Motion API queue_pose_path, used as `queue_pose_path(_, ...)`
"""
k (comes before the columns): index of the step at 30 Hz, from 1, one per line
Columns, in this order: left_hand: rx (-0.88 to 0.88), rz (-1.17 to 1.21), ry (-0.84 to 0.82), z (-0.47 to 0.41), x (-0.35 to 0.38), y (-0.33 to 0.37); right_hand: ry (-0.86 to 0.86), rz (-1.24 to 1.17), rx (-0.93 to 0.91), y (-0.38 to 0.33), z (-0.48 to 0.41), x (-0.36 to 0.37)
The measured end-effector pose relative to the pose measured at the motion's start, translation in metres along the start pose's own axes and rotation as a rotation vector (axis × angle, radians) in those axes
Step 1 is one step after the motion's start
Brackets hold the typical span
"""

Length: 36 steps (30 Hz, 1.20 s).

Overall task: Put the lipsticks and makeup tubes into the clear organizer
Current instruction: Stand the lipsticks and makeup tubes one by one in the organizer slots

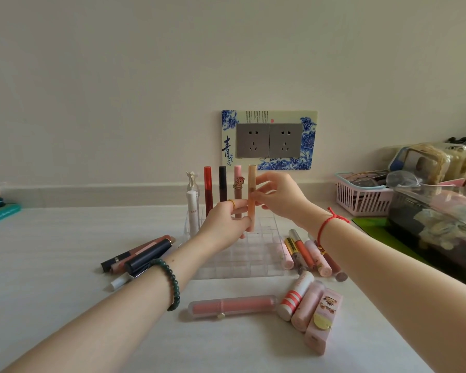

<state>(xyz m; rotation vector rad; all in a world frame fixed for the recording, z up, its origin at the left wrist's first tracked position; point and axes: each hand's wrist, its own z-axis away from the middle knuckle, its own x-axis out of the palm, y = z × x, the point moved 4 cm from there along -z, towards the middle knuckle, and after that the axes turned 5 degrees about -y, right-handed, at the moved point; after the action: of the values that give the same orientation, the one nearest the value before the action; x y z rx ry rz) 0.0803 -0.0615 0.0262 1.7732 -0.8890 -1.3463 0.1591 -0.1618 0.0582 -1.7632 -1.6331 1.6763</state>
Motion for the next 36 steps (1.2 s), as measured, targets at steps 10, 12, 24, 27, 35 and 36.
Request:
queue_pose_path(10, 0.001, 0.0, -0.003, 0.0, 0.0, 0.0, 0.008, 0.002, 0.005, 0.0, 0.001, 0.0)
queue_pose_path(12, 0.005, -0.003, -0.005, 0.001, 0.0, 0.002, 0.005, 0.004, 0.009, -0.001, 0.002, 0.0)
queue_pose_path(24, 0.001, -0.006, -0.01, 0.006, -0.007, 0.002, -0.001, 0.045, 0.047, -0.006, 0.011, -0.012)
queue_pose_path(27, 0.03, 0.02, 0.0, 0.011, -0.014, 0.004, 0.012, 0.043, 0.048, -0.009, 0.017, -0.027)
queue_pose_path(35, 0.075, 0.046, 0.085, 0.033, -0.058, -0.006, 0.007, 0.114, 0.011, -0.021, 0.043, -0.064)
queue_pose_path(36, 0.073, 0.039, 0.098, 0.037, -0.065, -0.008, 0.005, 0.118, 0.011, -0.022, 0.047, -0.066)
